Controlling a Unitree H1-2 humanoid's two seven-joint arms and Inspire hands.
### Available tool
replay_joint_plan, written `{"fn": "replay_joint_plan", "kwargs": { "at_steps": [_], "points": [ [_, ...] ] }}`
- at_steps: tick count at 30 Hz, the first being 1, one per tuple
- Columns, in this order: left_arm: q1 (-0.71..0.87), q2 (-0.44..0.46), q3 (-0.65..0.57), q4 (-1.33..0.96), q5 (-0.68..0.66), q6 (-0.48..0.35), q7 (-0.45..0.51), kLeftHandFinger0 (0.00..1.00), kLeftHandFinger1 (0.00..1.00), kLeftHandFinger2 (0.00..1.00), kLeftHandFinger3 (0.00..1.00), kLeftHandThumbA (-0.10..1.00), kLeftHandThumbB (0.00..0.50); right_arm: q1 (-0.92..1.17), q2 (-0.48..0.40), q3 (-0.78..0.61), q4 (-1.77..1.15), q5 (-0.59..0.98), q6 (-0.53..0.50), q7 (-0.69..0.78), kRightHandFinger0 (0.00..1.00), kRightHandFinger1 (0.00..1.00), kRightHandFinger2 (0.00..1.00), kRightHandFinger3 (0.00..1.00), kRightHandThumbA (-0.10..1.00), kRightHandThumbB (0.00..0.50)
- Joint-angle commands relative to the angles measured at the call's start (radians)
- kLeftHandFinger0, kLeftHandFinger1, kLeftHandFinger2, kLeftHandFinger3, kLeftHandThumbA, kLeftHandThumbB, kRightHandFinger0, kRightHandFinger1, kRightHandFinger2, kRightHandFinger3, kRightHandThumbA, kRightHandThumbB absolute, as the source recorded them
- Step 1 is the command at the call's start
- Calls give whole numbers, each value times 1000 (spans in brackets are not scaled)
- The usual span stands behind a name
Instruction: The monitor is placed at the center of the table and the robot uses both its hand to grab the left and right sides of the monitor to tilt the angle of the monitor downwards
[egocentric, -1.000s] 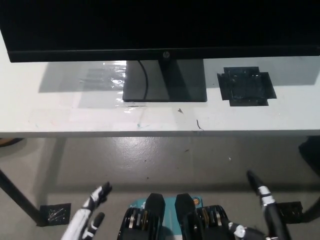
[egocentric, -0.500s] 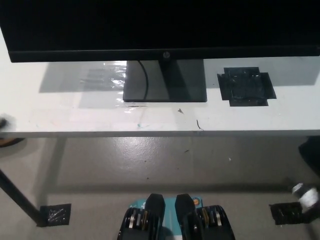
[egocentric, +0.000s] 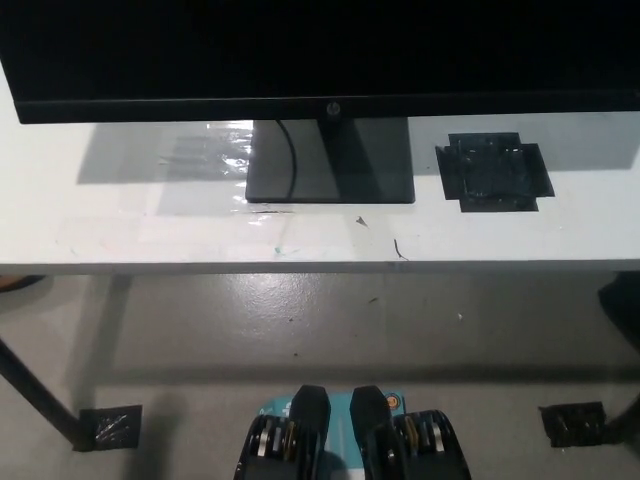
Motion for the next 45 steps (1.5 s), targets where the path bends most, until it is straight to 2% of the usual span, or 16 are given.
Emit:
{"fn": "replay_joint_plan", "kwargs": {
  "at_steps": [1, 3, 5, 14, 15, 16, 22, 23, 27, 29, 32, 35, 39, 41, 44, 45],
  "points": [
    [-58, 67, 5, 41, -27, 22, -36, 1000, 1000, 1000, 1000, 986, 452, -67, -43, -21, 48, 135, 39, 111, 1000, 1000, 1000, 1000, 1000, 405],
    [-111, 100, -21, 61, -32, 113, -60, 1000, 1000, 1000, 1000, 981, 433, -158, -68, -11, 152, 180, 80, 181, 1000, 1000, 1000, 1000, 1000, 414],
    [-159, 127, -41, 97, -5, 161, -75, 1000, 1000, 1000, 1000, 1000, 464, -228, -76, -9, 246, 223, 101, 243, 1000, 1000, 1000, 1000, 1000, 413],
    [-333, 187, -152, 294, 113, 223, -92, 1000, 1000, 1000, 1000, 1000, 479, -417, -87, -1, 510, 216, 152, 367, 1000, 1000, 1000, 1000, 1000, 371],
    [-425, 204, -213, 436, 136, 202, -138, 1000, 1000, 1000, 1000, 1000, 459, -504, -91, 17, 633, 202, 156, 404, 1000, 1000, 1000, 1000, 1000, 272],
    [-451, 208, -232, 474, 147, 201, -144, 1000, 1000, 1000, 1000, 1000, 461, -527, -92, 20, 672, 197, 152, 418, 1000, 1000, 1000, 1000, 1000, 258],
    [-552, 201, -295, 607, 142, 200, -173, 1000, 1000, 1000, 1000, 1000, 465, -609, -93, 32, 801, 179, 172, 466, 1000, 1000, 1000, 1000, 1000, 295],
    [-586, 200, -314, 664, 160, 183, -172, 1000, 1000, 1000, 1000, 1000, 428, -642, -97, 50, 834, 152, 182, 470, 1000, 1000, 1000, 1000, 1000, 356],
    [-610, 202, -335, 697, 180, 187, -171, 1000, 1000, 1000, 1000, 1000, 434, -670, -101, 57, 878, 144, 167, 493, 1000, 1000, 1000, 1000, 1000, 363],
    [-655, 209, -361, 762, 197, 198, -191, 1000, 1000, 1000, 1000, 1000, 398, -714, -114, 92, 927, 105, 166, 522, 1000, 1000, 1000, 1000, 1000, 405],
    [-668, 211, -367, 782, 198, 195, -200, 1000, 1000, 1000, 1000, 1000, 391, -725, -117, 99, 949, 101, 154, 532, 1000, 1000, 1000, 1000, 1000, 414],
    [-708, 213, -376, 870, 190, 173, -226, 1000, 1000, 1000, 1000, 1000, 347, -746, -131, 124, 968, 90, 173, 594, 1000, 1000, 1000, 1000, 1000, 428],
    [-718, 219, -388, 895, 208, 167, -228, 1000, 1000, 1000, 1000, 1000, 345, -766, -135, 145, 1000, 59, 160, 606, 1000, 1000, 1000, 1000, 1000, 442],
    [-722, 217, -396, 897, 225, 172, -219, 1000, 1000, 1000, 1000, 1000, 383, -770, -141, 159, 1007, 44, 155, 609, 1000, 1000, 1000, 1000, 1000, 434],
    [-725, 216, -395, 900, 229, 170, -219, 1000, 1000, 1000, 1000, 1000, 384, -772, -141, 161, 1012, 43, 151, 612, 1000, 1000, 1000, 1000, 1000, 433],
    [-729, 213, -395, 908, 225, 161, -228, 1000, 1000, 1000, 1000, 1000, 415, -778, -142, 164, 1023, 39, 148, 620, 1000, 1000, 1000, 1000, 1000, 441]
  ]
}}
